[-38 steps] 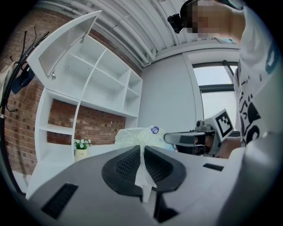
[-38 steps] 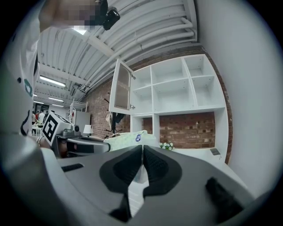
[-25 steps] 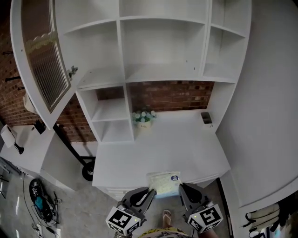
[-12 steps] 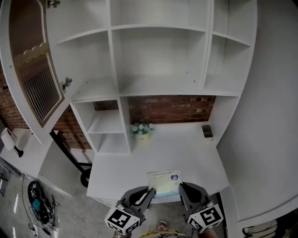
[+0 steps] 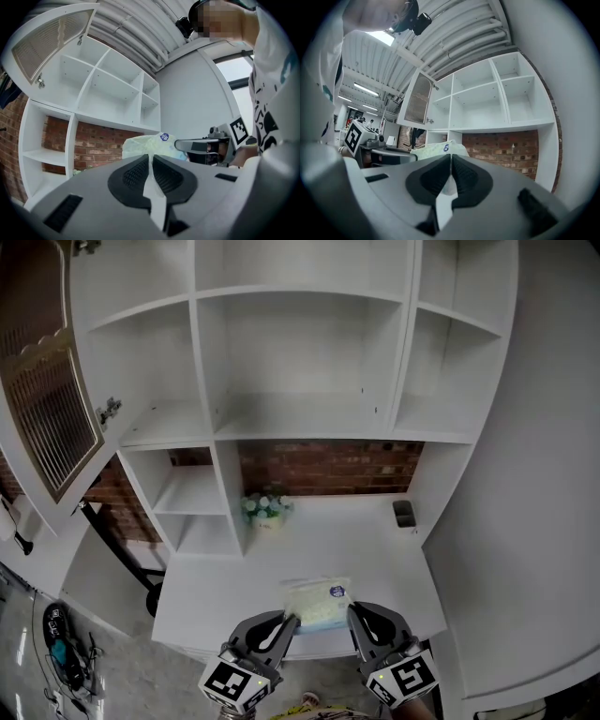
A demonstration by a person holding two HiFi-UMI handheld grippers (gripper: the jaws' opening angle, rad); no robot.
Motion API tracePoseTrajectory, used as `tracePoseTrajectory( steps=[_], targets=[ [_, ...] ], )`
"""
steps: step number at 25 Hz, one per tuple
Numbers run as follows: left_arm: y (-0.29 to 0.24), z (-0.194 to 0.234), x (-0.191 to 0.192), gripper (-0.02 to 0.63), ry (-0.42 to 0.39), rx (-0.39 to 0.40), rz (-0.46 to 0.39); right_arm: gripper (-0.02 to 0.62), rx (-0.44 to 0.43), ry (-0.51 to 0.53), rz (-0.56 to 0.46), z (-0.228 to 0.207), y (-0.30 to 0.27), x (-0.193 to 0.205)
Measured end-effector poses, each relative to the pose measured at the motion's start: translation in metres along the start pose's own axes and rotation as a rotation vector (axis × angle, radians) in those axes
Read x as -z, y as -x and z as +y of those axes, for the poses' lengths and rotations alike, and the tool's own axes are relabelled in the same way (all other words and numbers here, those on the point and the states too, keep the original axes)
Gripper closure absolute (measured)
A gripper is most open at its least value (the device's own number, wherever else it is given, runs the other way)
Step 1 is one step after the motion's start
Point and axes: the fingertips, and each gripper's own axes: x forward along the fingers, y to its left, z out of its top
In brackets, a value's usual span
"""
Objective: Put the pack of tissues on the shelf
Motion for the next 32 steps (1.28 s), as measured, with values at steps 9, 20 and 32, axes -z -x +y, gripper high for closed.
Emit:
tracePoseTrajectory(
  steps=[9,20,32],
  targets=[
    [-0.017,-0.005,0.005,0.572,-0.002,-0.015,-0.003,0.563,-0.018,-0.021,-0.015,-0.017,0.002,0.007],
    [-0.043,0.031,-0.005,0.572,0.013,-0.027,-0.035,0.563,-0.001,-0.022,-0.063,-0.033,-0.037,-0.007],
    [-0.074,0.089,-0.048,0.572,-0.046,0.022,-0.084,0.565,0.021,0.023,-0.118,-0.06,-0.099,-0.039]
  ],
)
